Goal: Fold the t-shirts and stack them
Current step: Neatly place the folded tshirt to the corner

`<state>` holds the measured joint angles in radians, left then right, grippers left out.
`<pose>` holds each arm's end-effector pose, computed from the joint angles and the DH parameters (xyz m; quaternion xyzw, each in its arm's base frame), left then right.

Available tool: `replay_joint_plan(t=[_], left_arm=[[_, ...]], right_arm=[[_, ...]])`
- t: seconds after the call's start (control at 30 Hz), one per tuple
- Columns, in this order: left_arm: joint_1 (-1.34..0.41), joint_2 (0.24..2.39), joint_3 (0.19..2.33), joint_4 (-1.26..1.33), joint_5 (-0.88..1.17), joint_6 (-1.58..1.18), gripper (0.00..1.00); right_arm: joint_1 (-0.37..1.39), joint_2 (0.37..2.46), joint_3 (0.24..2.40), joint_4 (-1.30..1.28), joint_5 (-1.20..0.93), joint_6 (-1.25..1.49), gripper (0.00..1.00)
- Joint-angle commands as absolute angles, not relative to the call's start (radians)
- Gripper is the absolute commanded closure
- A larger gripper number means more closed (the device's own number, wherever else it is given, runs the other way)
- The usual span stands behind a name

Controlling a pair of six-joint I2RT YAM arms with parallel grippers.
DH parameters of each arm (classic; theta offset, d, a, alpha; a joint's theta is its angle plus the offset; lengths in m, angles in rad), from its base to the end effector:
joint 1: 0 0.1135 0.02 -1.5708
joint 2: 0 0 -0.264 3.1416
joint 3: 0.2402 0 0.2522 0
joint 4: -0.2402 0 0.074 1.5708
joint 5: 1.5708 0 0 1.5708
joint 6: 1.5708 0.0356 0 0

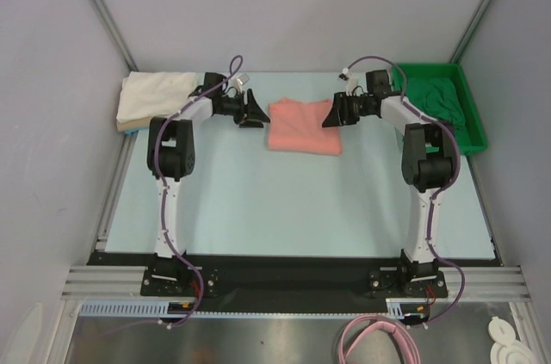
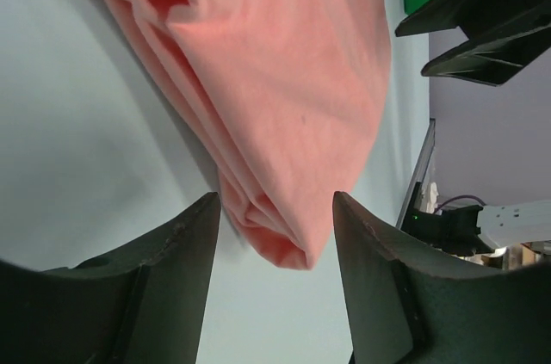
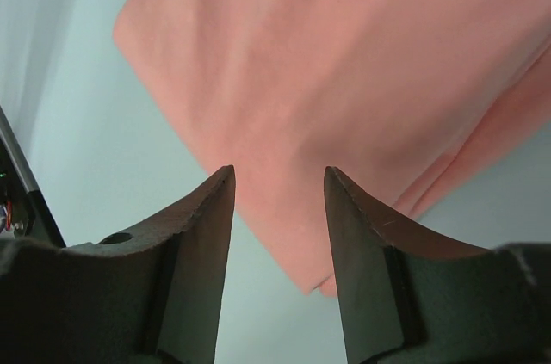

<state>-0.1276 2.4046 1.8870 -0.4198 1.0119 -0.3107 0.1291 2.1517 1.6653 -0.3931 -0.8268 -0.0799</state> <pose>0.5050 -0.0952 0.1470 0.0743 0.8415 -0.5088 0.1658 0.4647 0.0867 0.1971 -0.2252 0.8427 0.3855 0.3009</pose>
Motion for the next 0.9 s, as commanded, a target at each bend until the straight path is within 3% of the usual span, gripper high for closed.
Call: replay_joint_plan(t=[0.0,0.17,0.63,0.8,0.83,0.87], left_arm=[[-0.123,2.476,1.969,-0.393,1.081,-0.377,0.4],[-0.123,2.559,2.051,-0.39,1.103,-0.436,0.31],[-0.209,2.671,2.149,-0.338,1.152,-0.511,0.51],[-0.212,2.662,2.152,-0.307,1.19,-0.531,0.65],[-0.21,2.651,2.154,-0.311,1.193,-0.516,0.71],[-0.21,2.643,2.155,-0.324,1.187,-0.502,0.84]], right_arm=[[0.117,2.206,1.735,-0.422,-0.813,-0.095,0.49],[0.117,2.238,1.75,-0.416,-0.789,-0.086,0.5],[0.107,2.27,1.764,-0.445,-0.782,-0.071,0.51],[0.101,2.229,1.746,-0.471,-0.781,-0.092,0.51],[0.098,2.189,1.741,-0.482,-0.776,-0.101,0.51],[0.095,2.166,1.724,-0.497,-0.773,-0.118,0.51]])
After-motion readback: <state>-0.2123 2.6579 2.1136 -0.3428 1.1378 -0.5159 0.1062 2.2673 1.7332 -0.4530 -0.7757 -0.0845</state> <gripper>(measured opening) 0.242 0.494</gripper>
